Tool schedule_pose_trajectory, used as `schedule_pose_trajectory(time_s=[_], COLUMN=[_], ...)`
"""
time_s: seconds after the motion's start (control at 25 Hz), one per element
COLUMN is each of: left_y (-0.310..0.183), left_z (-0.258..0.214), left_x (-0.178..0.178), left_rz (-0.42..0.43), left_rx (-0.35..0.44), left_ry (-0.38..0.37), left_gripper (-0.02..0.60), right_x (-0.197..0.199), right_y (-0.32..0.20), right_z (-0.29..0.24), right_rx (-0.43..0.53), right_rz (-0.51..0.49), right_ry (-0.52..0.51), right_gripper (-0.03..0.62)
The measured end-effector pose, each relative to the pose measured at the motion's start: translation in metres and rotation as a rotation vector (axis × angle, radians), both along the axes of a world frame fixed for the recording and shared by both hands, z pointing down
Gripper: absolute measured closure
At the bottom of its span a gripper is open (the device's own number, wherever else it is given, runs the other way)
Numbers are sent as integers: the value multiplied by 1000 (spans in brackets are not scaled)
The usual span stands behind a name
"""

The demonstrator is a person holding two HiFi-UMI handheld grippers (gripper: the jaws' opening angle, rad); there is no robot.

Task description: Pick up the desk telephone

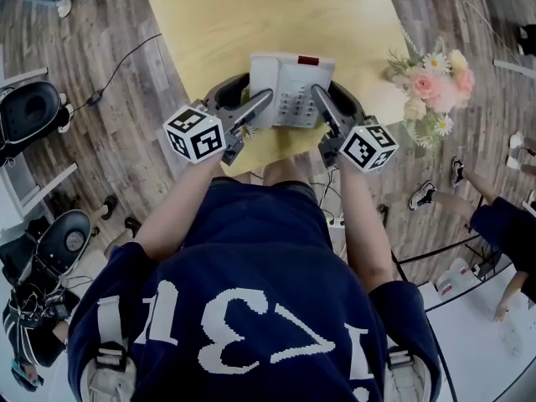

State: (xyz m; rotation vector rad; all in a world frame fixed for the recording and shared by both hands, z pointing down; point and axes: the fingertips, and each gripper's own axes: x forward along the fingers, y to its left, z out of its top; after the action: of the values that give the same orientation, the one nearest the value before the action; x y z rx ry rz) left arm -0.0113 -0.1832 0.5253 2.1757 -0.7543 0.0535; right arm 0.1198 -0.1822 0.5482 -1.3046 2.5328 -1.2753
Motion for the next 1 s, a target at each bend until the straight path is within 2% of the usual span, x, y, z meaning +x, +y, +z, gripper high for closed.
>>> schedule_pose_trajectory(time_s=[0.28, 0.72, 0.84, 1.0], left_y=[-7, -17, -19, -29], left_z=[-60, -176, -200, -221], left_x=[-28, -51, -56, -59], left_rz=[-17, -59, -40, -24], left_rx=[194, 462, 539, 595], left_ry=[-8, 34, 23, 16], left_gripper=[298, 298, 298, 298], right_x=[-25, -46, -52, -54], right_y=[0, -22, -24, -34], right_z=[-50, -175, -198, -218], right_rx=[146, 447, 499, 539], right_rz=[36, 12, 5, 4], right_ry=[-79, -49, -43, -40], right_gripper=[442, 445, 445, 447])
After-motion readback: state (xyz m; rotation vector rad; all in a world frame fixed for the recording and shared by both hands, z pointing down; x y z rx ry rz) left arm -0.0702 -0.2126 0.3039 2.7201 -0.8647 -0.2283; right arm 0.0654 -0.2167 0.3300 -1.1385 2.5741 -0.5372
